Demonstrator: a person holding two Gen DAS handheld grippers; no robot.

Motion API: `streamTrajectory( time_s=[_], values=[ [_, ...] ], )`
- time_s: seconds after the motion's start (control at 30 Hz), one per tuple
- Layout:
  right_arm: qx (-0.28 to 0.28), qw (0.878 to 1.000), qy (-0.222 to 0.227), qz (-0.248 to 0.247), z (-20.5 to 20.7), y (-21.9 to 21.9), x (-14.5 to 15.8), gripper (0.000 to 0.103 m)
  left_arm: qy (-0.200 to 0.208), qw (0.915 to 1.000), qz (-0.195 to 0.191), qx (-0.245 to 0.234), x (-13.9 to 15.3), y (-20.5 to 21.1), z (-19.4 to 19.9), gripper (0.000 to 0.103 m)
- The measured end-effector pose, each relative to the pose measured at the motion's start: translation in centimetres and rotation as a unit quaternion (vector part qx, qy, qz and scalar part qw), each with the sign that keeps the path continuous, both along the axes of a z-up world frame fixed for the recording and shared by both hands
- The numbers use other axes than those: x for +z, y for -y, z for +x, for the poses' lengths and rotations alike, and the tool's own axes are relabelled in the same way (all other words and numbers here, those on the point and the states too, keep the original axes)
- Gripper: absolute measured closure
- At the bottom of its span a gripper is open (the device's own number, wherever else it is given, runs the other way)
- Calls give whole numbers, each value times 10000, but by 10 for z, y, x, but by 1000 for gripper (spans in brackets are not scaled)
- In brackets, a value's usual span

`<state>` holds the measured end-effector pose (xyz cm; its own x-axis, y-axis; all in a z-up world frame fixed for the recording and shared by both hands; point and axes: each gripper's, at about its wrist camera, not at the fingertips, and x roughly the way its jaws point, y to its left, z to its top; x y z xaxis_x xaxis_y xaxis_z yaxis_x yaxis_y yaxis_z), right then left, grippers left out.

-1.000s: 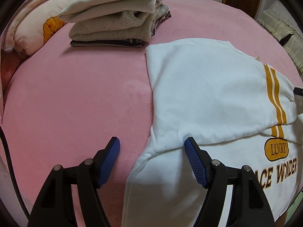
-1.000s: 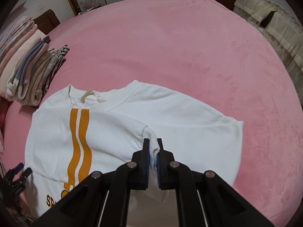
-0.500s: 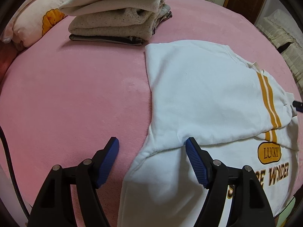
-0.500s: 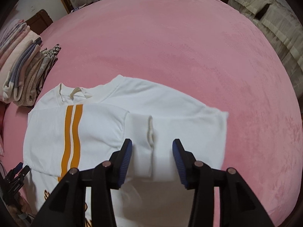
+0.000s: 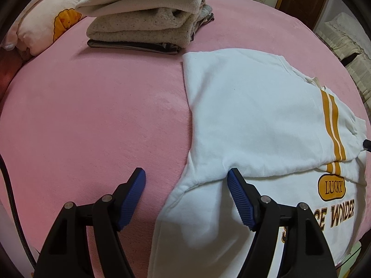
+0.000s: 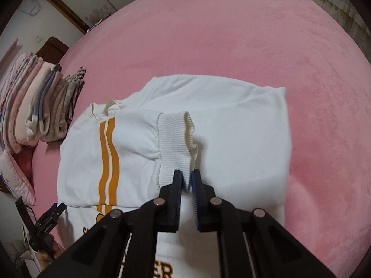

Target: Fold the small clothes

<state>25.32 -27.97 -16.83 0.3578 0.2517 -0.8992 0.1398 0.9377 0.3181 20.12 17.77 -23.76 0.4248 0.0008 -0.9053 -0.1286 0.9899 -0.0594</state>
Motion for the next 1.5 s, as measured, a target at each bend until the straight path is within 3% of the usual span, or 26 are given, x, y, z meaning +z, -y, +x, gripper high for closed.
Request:
streamTrajectory(
  time_s=[0.3, 0.37, 0.67, 0.83, 0.97, 1.03, 1.1, 1.13, 1.3, 1.5],
  values=[
    [212, 9929, -276, -1135, -2, -18, -18, 94, -45, 10000, -14, -21, 1, -3, 0, 31],
    [187, 9907, -246, -1326, -4, -19, -16, 88, 15, 9999, -111, -19, 10, -9, -2, 31],
    [93, 9793, 438, -1972, -11, -26, 25, 86, 698, 9955, -343, 536, 60, -43, 8, 31],
    [419, 9787, 668, -1898, -7, -57, 24, 86, 610, 9976, -283, 169, 52, -12, 33, 31],
    [661, 9778, 692, -1865, -5, -78, 12, 86, 343, 9987, 138, -357, 30, 24, 47, 33],
    [723, 9769, 691, -1889, -6, -84, 5, 86, 123, 9973, 590, -409, 14, 33, 50, 40],
    [721, 9754, 613, -1992, -5, -84, -5, 86, -185, 9926, 1118, -439, -4, 35, 52, 42],
    [705, 9749, 566, -2036, -5, -82, -9, 86, -250, 9912, 1207, -474, -11, 33, 51, 42],
    [678, 9774, 419, -1956, -12, -68, -26, 84, -98, 9921, 1142, -514, -15, 19, 44, 39],
    [608, 9787, 483, -1901, -25, -68, -18, 82, -4, 9919, 1166, -504, -12, 15, 37, 37]
  ],
)
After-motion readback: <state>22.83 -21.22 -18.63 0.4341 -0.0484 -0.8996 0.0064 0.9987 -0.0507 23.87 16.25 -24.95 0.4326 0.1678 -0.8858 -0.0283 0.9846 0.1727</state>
